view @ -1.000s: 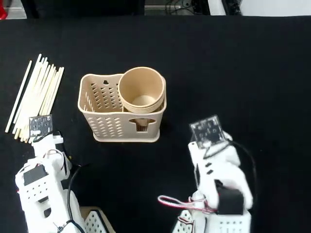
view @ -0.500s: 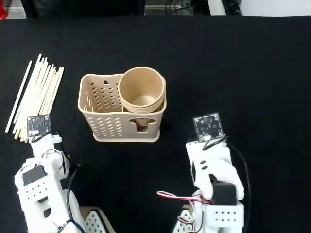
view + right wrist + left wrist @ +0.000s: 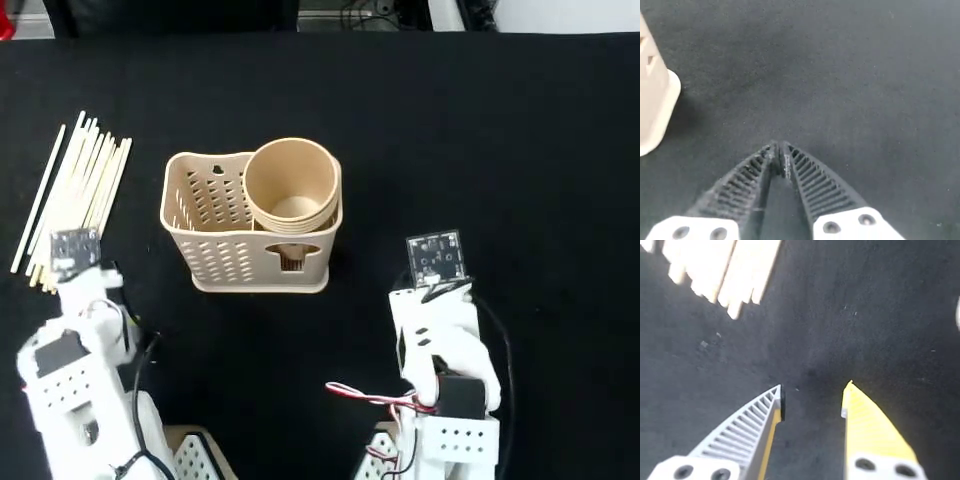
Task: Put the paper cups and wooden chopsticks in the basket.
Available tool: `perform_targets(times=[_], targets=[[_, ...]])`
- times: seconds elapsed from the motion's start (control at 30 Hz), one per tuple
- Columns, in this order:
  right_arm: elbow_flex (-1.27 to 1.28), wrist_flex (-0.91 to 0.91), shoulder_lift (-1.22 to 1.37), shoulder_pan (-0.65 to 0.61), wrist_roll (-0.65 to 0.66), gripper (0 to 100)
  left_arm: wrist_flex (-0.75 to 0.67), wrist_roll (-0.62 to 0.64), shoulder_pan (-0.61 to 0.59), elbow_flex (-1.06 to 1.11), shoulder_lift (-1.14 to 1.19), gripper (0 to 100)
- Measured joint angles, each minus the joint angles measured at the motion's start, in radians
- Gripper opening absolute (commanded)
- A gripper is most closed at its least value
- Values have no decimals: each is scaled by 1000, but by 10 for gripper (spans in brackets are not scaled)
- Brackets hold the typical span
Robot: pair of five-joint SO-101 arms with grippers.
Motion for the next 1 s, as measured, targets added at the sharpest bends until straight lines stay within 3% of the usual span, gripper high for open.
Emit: perform_targets(times=[0.17, 0.33, 0.47, 0.77, 1.0], targets=[[0, -51, 0, 17, -5, 26, 173, -63, 0, -322, 2, 203], [0, -51, 0, 17, -5, 26, 204, -68, 0, -546, 83, 203], [0, -51, 0, 17, -5, 26, 204, -86, 0, -700, 301, 203], [2, -51, 0, 17, -5, 26, 212, -258, 35, -1125, 937, 205], [2, -51, 0, 17, -5, 26, 212, -319, 41, -1456, 1359, 302]])
